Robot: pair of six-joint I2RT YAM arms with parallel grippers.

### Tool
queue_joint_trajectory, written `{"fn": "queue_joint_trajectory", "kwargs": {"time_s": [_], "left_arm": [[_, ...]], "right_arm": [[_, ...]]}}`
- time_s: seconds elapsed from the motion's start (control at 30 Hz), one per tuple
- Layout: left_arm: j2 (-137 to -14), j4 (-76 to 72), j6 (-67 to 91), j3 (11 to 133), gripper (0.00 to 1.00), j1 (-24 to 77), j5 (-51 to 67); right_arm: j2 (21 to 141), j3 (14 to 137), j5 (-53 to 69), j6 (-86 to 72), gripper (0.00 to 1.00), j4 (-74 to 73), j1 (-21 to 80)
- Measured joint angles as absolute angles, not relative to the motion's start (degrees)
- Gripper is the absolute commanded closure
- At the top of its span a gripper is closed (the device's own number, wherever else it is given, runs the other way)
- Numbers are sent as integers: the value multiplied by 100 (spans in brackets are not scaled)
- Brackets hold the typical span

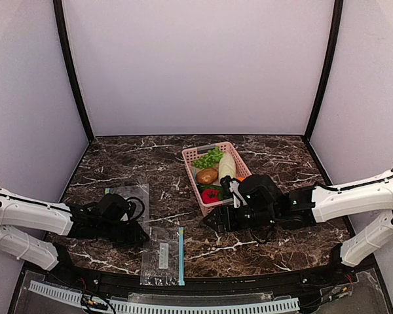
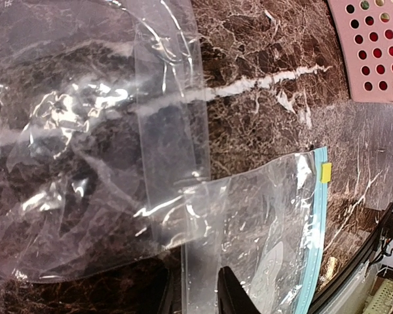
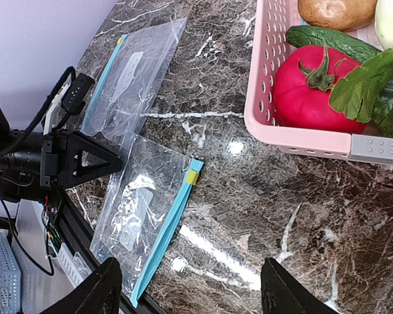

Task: Place the food in the zip-top bag and seal the zipper
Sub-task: Pick up the zipper food storage bag at the corner of the board.

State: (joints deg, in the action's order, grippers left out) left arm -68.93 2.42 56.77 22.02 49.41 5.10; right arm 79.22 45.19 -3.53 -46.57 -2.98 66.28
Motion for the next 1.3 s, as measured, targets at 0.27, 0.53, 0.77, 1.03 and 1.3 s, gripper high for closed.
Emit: {"fn": "queue_joint_trajectory", "kwargs": {"time_s": [0.27,0.53,0.77,1.03,1.3], "left_arm": [[-6993,64,5719,2204,83,4941,519],[-7037,40,5743,2202,99,4941,554],[-6849,-130,5511,2204,99,4941,801],[-6086,-460,4668,2383,99,4941,1350],[-5395,-908,4482,2687,99,4941,1697]], "right_arm": [[7922,4519,-373,-4657,29,-298,6628],[7922,4519,-414,-4657,28,-303,6628],[7811,4517,-517,-4657,27,-368,6628],[7513,4466,-440,-4523,19,-255,6628],[7299,4108,12,-4486,19,539,6628]]}}
